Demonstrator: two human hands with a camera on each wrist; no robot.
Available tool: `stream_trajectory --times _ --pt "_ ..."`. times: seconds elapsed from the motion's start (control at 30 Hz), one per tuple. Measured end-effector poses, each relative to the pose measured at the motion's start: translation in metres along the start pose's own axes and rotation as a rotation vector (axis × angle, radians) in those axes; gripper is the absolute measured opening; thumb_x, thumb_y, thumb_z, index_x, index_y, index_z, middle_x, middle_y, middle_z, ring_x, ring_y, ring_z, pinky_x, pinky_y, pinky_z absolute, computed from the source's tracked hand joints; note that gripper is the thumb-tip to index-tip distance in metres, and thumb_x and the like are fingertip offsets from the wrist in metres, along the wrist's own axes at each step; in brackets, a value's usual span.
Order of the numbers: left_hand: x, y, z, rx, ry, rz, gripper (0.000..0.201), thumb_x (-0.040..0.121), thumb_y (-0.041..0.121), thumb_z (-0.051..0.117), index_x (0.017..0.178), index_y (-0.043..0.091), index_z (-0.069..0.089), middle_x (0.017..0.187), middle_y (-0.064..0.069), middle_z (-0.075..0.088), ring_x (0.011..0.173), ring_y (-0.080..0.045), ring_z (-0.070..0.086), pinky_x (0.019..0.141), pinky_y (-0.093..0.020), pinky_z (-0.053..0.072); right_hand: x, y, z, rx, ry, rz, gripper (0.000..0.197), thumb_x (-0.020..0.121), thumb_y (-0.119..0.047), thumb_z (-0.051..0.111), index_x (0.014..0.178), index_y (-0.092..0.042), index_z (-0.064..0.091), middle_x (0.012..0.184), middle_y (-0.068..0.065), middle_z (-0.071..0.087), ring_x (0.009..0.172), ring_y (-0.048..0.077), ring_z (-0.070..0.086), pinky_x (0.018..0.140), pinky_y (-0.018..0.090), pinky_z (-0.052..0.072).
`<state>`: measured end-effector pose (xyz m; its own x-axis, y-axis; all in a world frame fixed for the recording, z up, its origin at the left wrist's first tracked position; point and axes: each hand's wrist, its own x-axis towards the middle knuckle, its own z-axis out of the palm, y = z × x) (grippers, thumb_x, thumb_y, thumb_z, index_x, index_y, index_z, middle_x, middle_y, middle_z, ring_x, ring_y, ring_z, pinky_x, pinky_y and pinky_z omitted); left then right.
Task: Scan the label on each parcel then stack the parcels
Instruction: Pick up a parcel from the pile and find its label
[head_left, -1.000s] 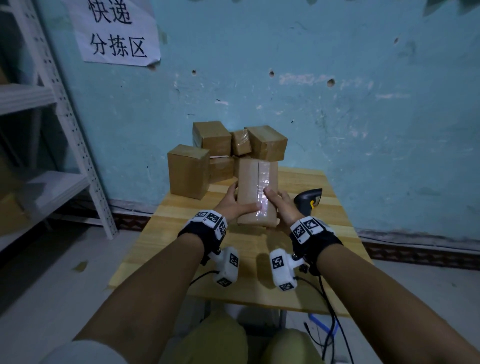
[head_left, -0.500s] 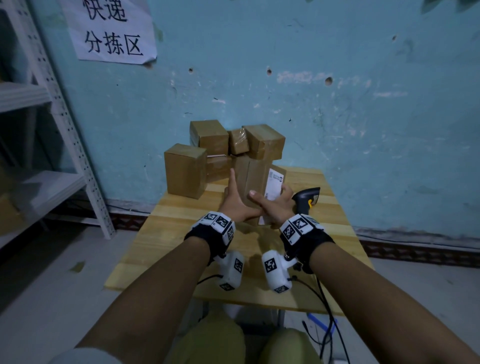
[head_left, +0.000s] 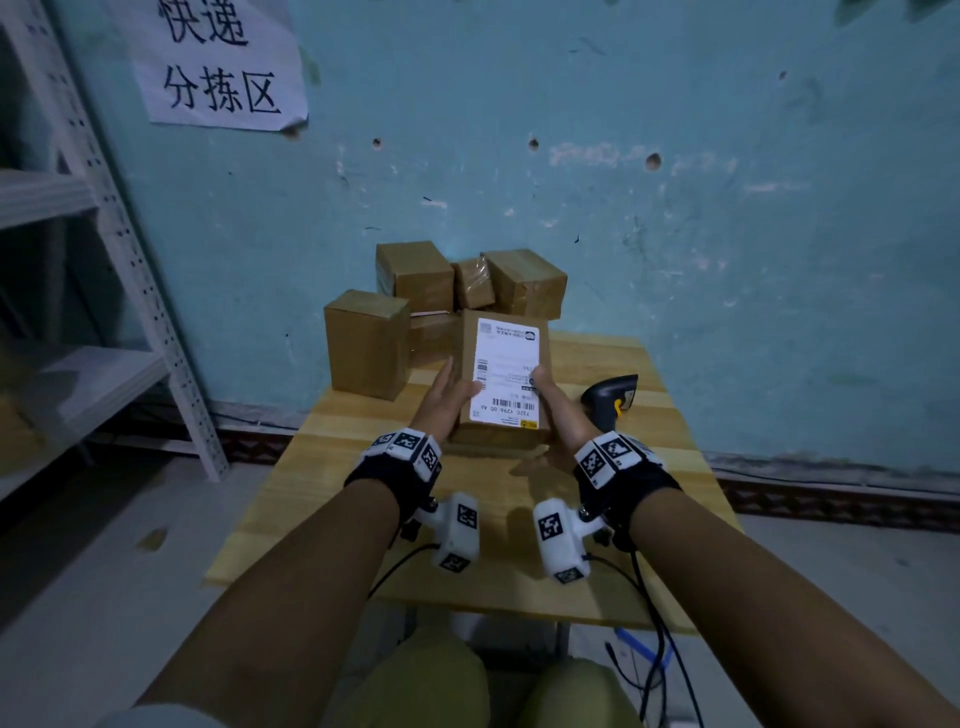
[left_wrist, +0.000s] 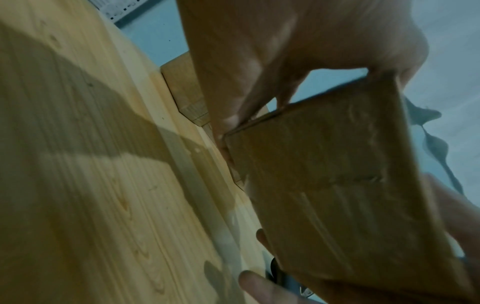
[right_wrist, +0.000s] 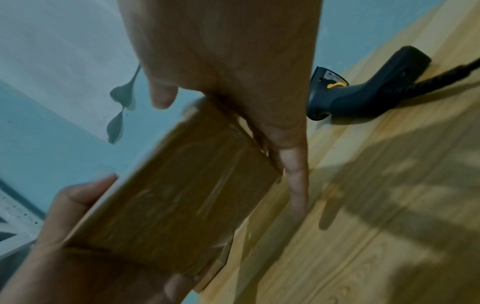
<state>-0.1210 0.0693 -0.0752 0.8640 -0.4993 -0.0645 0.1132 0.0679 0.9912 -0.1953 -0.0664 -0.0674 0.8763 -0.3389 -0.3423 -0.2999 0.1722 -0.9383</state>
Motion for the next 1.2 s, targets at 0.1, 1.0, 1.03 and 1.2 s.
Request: stream_trajectory --times 0.1,1.0,1.03,1.2 --pt "-0.001 -0.001 0.0 -0.058 -0.055 0.013 0.061 0.095 0.009 0.046 0.15 0.018 0.021 0.136 -0.016 0.051 0.107 -0.024 0.056 0.076 -0.029 0.052 -0.002 0.002 0.001 0.037 -0.006 -0.023 0.058 0.087 -0.061 0.045 0.134 -0.025 0.046 0.125 0.006 0.061 0.113 0.033 0.058 0.071 0.052 0.054" --pt "0.008 0.028 -0.016 -0.015 -0.078 -0.054 0.07 0.088 0.023 0.06 0.145 0.037 0.022 0.12 -0.006 0.056 0.11 -0.026 0.053 0.097 -0.058 0.042 -0.002 0.01 -0.015 0.008 0.031 -0.328 0.059 0.088 -0.017 0.062 0.143 -0.021 0.04 0.101 0.011 0.068 0.073 0.013 0.069 0.063 0.024 0.056" --pt "0.008 0.029 -0.015 -0.024 -0.073 -0.056 0.065 0.088 0.017 0.06 0.143 0.032 0.029 0.117 -0.006 0.057 0.108 -0.027 0.053 0.096 -0.057 0.043 -0.003 0.01 -0.015 0.015 0.024 -0.325 0.058 0.088 -0.016 0.062 0.143 -0.02 0.04 0.101 0.011 0.068 0.071 0.012 0.069 0.062 0.024 0.056" --pt "0.008 0.027 -0.015 -0.039 -0.04 -0.045 0.047 0.086 0.008 0.061 0.13 0.015 0.045 0.104 -0.005 0.062 0.107 -0.03 0.057 0.097 -0.06 0.043 -0.004 0.007 -0.018 0.01 0.005 -0.319 0.058 0.088 -0.016 0.061 0.142 -0.018 0.041 0.097 0.008 0.069 0.07 0.012 0.069 0.062 0.023 0.057"
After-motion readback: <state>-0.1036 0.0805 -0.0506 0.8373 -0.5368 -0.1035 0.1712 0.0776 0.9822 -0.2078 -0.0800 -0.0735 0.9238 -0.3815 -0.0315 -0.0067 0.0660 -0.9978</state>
